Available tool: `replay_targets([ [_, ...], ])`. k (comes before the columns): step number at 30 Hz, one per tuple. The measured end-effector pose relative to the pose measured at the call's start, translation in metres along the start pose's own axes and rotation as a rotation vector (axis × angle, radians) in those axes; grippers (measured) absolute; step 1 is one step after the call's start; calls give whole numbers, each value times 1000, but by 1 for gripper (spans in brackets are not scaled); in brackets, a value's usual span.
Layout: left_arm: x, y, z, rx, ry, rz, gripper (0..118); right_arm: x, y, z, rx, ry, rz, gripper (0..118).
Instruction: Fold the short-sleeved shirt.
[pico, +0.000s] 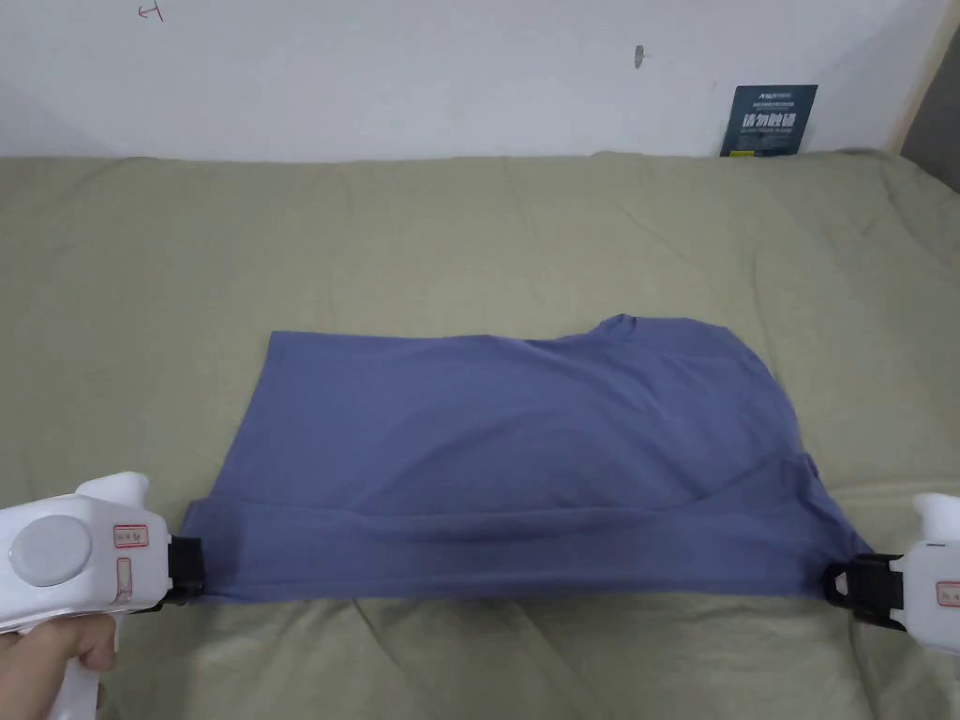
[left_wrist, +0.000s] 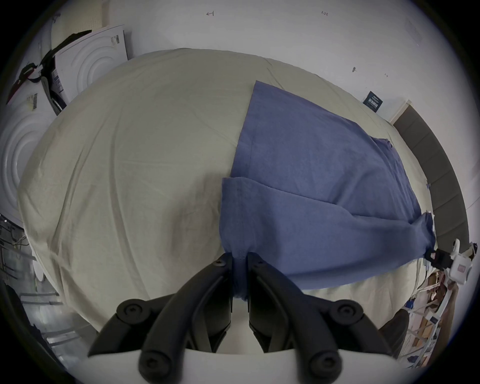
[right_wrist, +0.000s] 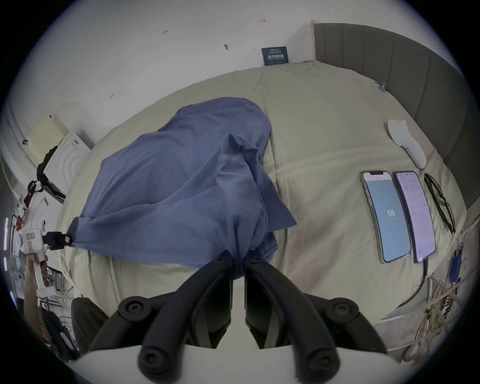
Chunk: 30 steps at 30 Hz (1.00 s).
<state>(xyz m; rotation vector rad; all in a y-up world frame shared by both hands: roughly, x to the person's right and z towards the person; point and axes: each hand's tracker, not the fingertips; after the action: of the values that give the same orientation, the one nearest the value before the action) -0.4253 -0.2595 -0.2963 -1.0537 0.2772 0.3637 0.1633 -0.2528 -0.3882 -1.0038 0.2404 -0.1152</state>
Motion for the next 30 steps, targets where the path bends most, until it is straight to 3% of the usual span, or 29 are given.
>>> replay_targets([
  [12, -21, -74, 52, 5, -11, -6, 10, 18, -66, 44, -48, 12, 11, 9],
  [18, -32, -90, 39, -4, -6, 5, 10, 32, -74, 32, -68, 9, -6, 10],
  [19, -32, -88, 35, -5, -1, 4, 18, 32, -72, 28, -90, 5, -15, 29],
  [20, -32, -88, 33, -1, -6, 3, 53, 31, -70, 26, -101, -1, -26, 66],
  [21, -32, -87, 32, 6, -4, 4, 101, 32, -69, 27, -111, -31, -32, 105],
  [22, -32, -86, 30, 2, 33, -10, 118, 28, -71, 31, -112, -39, -22, 117],
  [27, -26, -61, 44, 28, 40, -11, 113, 31, -62, 65, -21, -23, -29, 114],
  [29, -28, -50, 52, 104, 41, -35, 105, 25, -46, 69, 24, -9, -18, 97],
  [30, -24, -39, 53, 135, 32, -51, 101, 4, -31, 81, 65, 9, -13, 90],
])
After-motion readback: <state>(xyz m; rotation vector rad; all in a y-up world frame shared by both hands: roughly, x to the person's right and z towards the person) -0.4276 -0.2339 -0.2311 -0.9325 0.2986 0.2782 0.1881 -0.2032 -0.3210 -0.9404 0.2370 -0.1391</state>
